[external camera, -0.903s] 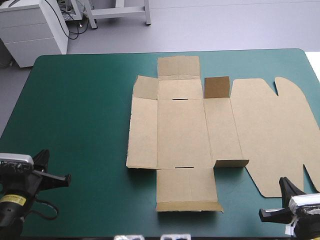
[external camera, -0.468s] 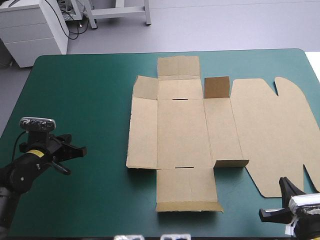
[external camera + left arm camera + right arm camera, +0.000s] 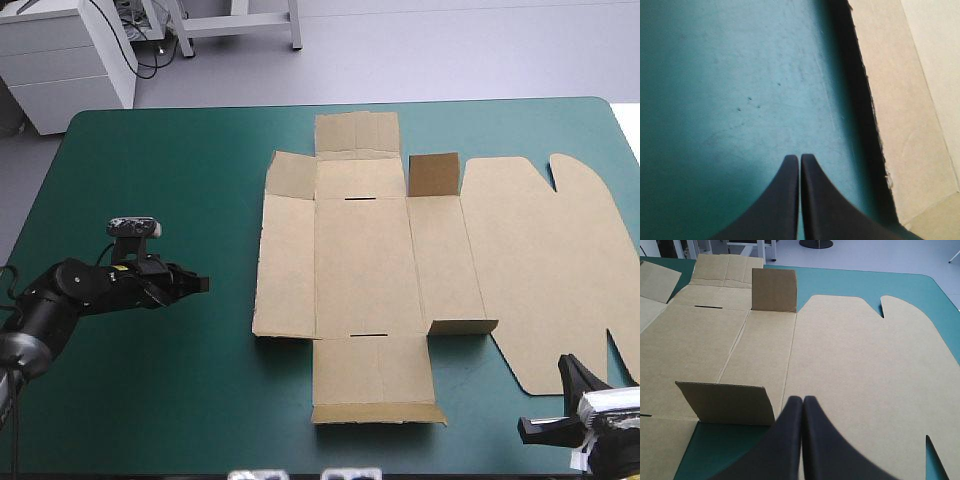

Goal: Fold the box

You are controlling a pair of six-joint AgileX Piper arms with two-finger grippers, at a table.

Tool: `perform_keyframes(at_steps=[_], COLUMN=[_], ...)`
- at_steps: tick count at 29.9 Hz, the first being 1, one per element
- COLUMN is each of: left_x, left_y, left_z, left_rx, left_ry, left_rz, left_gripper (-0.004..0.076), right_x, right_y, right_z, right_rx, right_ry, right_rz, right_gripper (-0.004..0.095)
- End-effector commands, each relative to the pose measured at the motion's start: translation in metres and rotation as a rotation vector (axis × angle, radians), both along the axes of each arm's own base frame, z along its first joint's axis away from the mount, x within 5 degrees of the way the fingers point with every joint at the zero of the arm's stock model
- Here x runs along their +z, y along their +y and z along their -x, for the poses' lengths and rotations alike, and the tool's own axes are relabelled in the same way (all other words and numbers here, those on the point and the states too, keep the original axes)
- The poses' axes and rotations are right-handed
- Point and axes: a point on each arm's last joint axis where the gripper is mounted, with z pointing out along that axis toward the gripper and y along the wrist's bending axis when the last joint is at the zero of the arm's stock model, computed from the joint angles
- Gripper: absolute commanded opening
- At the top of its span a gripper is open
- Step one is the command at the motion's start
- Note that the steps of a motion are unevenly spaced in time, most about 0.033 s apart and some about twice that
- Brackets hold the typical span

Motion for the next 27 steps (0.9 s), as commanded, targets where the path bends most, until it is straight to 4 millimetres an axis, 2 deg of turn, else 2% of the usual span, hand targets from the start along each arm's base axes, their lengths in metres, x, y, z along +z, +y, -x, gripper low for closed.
perform_keyframes(at_steps=[1,10,13,18,21,23,27], left_x=[0.0106,0.0027,0.0029,0.0029,0.0033,0.0042,0.0072], left_y=[-0.0066,-0.0081,-0.0085,-0.0086,-0.0077,-0.0084,-0.0136], left_z=[-0.0097,-0.0168,-0.0160,-0.0158,-0.0173,-0.0180,-0.0171], left_rx=[0.003,-0.025,-0.066,-0.072,-0.054,-0.044,-0.029], left_ry=[-0.002,0.050,0.042,0.041,0.029,0.025,0.046], left_rz=[0.094,0.100,0.078,0.075,0.073,0.092,0.185], left_gripper=[-0.0007,0.0008,0.0095,0.0362,0.0484,0.0509,0.0508], right_x=[0.0136,0.0136,0.0136,0.0136,0.0136,0.0136,0.0136], right_y=[-0.0006,-0.0006,-0.0006,-0.0006,-0.0006,-0.0006,-0.0006], right_z=[0.0047,0.0047,0.0047,0.0047,0.0047,0.0047,0.0047], right_rx=[-0.008,-0.008,-0.008,-0.008,-0.008,-0.008,-0.008], right_ry=[-0.118,-0.118,-0.118,-0.118,-0.118,-0.118,-0.118], right_rz=[0.002,0.002,0.002,0.002,0.002,0.002,0.002], right_gripper=[-0.0019,-0.0019,-0.0019,-0.0019,-0.0019,-0.0019,-0.0019])
